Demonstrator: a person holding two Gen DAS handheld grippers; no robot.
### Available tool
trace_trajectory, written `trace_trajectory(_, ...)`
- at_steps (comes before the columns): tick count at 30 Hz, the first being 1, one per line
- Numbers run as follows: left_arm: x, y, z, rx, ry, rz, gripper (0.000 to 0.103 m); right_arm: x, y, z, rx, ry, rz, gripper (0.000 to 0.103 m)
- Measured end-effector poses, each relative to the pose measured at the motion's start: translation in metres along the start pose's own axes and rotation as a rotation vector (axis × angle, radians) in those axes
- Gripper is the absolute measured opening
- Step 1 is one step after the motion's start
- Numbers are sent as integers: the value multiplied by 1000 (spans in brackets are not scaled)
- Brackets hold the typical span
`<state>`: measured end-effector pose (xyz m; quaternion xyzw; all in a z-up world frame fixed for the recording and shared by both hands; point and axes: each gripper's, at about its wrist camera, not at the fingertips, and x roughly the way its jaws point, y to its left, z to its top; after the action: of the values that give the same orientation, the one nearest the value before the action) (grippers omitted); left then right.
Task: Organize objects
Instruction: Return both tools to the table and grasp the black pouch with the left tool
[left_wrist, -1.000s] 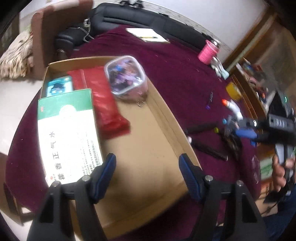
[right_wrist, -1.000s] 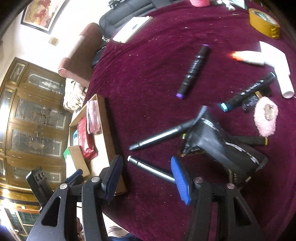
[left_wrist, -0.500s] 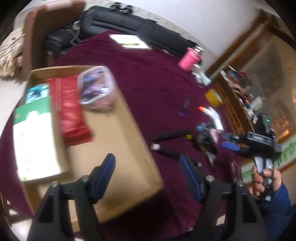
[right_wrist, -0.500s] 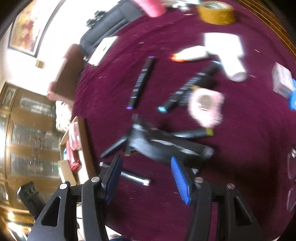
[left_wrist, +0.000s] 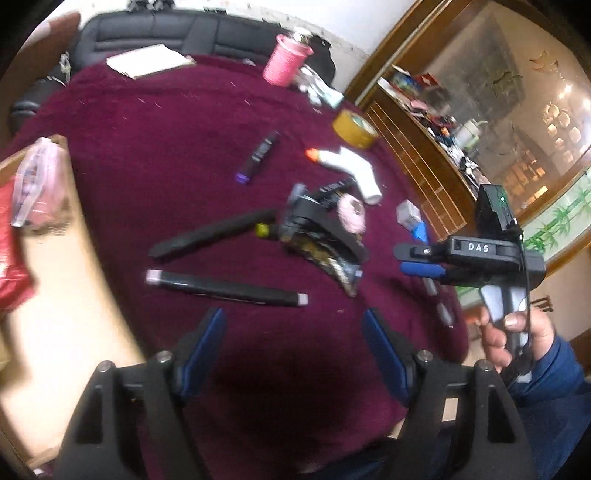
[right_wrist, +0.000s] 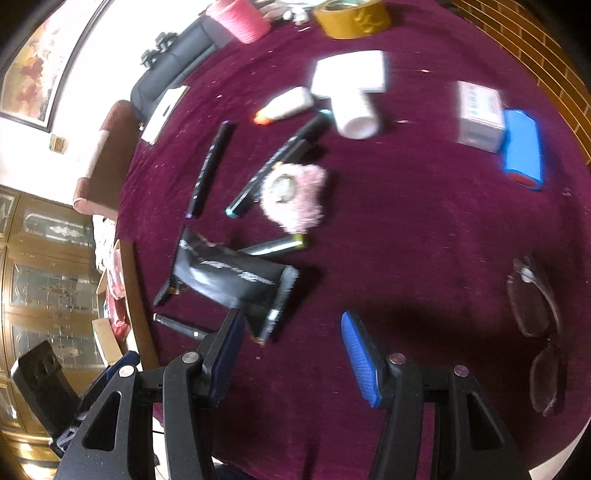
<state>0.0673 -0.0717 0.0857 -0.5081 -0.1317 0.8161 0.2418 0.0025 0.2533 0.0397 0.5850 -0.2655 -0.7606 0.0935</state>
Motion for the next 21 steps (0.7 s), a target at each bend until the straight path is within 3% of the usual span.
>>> trace_trajectory(3, 21, -8, 12, -57, 45, -22, 76, -5, -11, 0, 6, 0, -7, 60)
trace_trajectory(9, 58, -10, 44, -327, 99, -130, 76, -13, -27, -1, 3, 6, -18, 61)
trace_trajectory(12, 76, -17, 55, -408, 105, -74, 76, -19, -36, -1, -5, 1, -32, 61)
trace_trajectory(15, 94, -27, 60, -425, 115, 34, 76, -25, -45, -1, -16, -3, -44, 62)
trace_trajectory(21, 123, -34, 64, -442, 115, 121, 76, -36, -61, 1, -40, -7, -65, 62)
